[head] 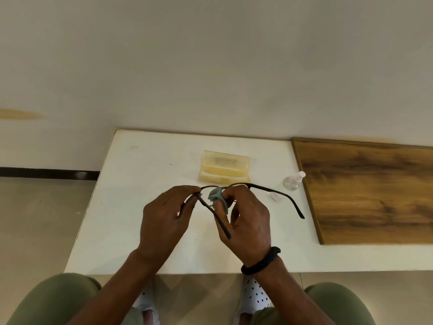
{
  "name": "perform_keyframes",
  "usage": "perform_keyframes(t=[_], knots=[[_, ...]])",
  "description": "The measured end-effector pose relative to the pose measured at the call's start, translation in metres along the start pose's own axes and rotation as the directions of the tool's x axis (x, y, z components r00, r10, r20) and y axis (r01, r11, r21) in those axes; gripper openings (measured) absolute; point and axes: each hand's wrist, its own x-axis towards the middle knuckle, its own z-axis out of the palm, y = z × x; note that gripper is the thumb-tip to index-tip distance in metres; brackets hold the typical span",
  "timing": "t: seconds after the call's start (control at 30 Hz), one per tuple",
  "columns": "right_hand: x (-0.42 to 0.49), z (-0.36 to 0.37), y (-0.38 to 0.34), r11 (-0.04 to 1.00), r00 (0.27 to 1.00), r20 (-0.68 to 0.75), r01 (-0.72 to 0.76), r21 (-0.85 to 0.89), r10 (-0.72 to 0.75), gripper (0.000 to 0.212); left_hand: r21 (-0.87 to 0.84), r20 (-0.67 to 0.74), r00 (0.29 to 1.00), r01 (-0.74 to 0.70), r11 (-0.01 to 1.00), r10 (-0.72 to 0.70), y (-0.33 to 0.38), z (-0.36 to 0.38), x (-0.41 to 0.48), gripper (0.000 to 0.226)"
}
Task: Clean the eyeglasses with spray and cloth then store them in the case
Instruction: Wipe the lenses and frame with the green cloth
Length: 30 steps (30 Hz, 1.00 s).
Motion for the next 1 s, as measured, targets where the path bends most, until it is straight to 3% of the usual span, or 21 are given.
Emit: perform_keyframes(t=[0.2,0.33,0.57,0.67,0.87,1.0], knots=[[0.002,-0.011,0.010,0.985,0.993,-0.074,-0.105,-0.137,0.096,0.017,-0.047,-0.057,0.982,0.180,0.983,-0.183,-0.003,-0.013,0.013,0.015],[0.007,-0.015,0.020,0.974,0.985,-0.151,-0.108,-0.200,0.078,0.015,-0.074,-0.047,0.975,0.214,0.974,-0.218,0.002,-0.016,0.014,0.013],[0.006,-0.006,0.024,0.946,0.984,-0.115,-0.161,-0.281,0.134,0.011,-0.090,-0.069,0.991,0.110,0.990,-0.116,0.010,-0.013,0.011,0.014],[0.008,-0.005,0.025,0.959,0.976,-0.126,-0.203,-0.199,0.180,0.011,-0.068,-0.101,0.993,0.059,0.996,-0.066,0.014,-0.015,0.009,0.013],[0.014,-0.013,0.012,0.979,0.984,-0.080,-0.146,0.146,0.159,0.018,-0.085,-0.130,0.989,0.055,0.995,-0.066,0.016,-0.019,0.010,0.014],[0.016,-0.017,0.009,0.969,0.986,0.014,-0.167,0.184,0.167,0.021,-0.093,-0.136,0.988,0.059,0.994,-0.072,0.016,-0.023,0.012,0.015]])
